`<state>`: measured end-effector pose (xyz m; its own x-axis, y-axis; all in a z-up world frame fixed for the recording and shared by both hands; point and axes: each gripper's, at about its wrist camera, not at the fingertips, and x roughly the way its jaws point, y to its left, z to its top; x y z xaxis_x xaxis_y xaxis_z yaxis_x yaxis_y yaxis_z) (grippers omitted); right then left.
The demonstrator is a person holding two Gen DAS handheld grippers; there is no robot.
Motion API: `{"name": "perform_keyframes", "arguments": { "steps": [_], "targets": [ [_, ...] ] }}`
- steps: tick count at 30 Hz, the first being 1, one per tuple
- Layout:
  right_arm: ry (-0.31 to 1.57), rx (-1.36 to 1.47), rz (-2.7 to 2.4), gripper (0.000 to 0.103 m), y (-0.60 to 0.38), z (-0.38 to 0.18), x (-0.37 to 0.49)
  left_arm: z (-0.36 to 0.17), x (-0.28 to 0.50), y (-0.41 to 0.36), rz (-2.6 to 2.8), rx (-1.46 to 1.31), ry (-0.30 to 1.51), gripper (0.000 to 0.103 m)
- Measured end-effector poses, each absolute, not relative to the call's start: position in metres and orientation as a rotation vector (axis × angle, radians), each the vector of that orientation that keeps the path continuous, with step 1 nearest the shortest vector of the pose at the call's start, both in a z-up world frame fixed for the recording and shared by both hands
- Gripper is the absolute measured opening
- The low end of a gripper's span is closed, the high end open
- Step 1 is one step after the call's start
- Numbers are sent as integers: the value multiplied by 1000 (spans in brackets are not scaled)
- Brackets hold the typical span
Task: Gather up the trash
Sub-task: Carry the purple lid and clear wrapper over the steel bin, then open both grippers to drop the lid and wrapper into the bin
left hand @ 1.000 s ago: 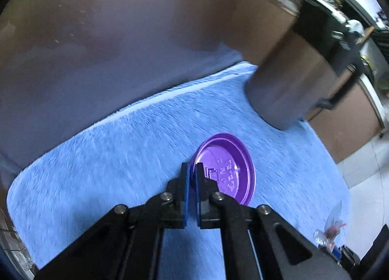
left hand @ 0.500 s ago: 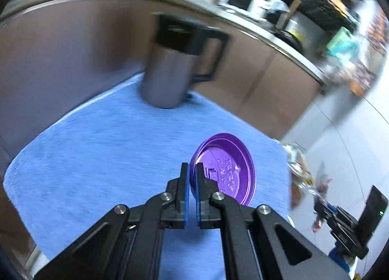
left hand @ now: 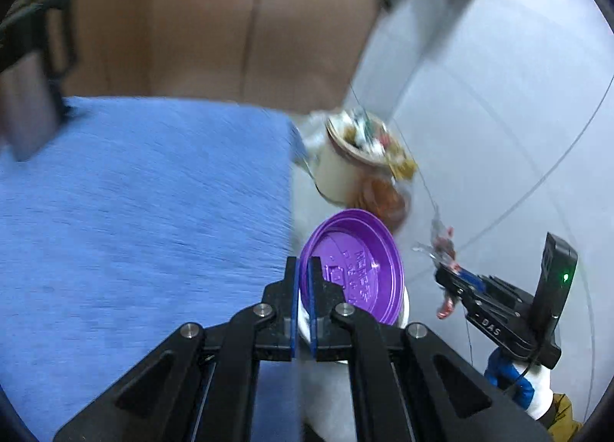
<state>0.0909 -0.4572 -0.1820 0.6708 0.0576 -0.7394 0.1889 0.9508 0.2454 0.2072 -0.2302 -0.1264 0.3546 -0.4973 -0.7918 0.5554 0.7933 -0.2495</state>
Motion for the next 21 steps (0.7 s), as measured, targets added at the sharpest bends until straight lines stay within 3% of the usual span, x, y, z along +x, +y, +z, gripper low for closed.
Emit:
{"name": "perform_keyframes", "arguments": {
  "steps": [9,11,13,21],
  "targets": [
    [938,398,-157,26,-490,-248,88,-191,199,-323,-761,220,1091,6],
    [948,406,-177,43,-496,-255,85,-196,197,-330,-784,217,1102,7],
    [948,407,-190,49,-502,-260,80,-199,197,-333,-791,225,1099,7],
    [934,381,-206,52,-501,-248,72,-182,190,-315,-822,167,1071,8]
  ]
}}
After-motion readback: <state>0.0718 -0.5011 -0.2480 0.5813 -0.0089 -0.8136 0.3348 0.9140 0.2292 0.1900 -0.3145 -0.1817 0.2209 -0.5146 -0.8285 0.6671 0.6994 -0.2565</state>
